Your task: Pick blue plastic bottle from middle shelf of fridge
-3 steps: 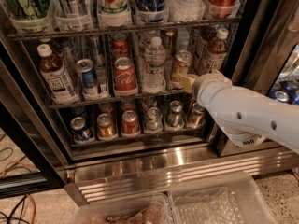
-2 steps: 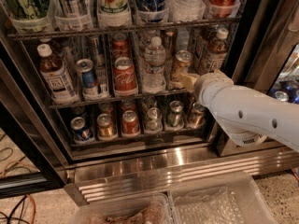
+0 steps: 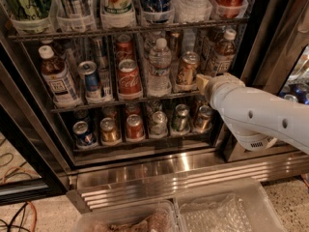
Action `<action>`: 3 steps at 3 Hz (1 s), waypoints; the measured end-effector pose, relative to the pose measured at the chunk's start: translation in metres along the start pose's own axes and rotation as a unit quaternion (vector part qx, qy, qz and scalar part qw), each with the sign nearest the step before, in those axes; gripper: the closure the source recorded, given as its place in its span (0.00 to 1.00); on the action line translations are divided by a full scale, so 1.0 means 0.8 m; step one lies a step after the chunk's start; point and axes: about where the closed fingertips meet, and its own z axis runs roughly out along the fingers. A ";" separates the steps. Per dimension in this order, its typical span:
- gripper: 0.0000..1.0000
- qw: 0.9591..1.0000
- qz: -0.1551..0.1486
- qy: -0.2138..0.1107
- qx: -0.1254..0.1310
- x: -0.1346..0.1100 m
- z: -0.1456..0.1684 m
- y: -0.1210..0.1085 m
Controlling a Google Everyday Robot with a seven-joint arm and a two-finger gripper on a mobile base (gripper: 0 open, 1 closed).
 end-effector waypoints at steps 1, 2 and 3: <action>0.42 1.000 -0.001 -0.005 0.003 -0.006 0.003 -0.002; 0.42 1.000 -0.003 -0.013 0.006 -0.016 0.007 -0.004; 0.42 1.000 0.005 -0.021 0.019 -0.027 0.014 -0.016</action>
Offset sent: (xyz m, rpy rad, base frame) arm 0.0183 -0.0039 0.0150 -0.0150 -0.0411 -0.0113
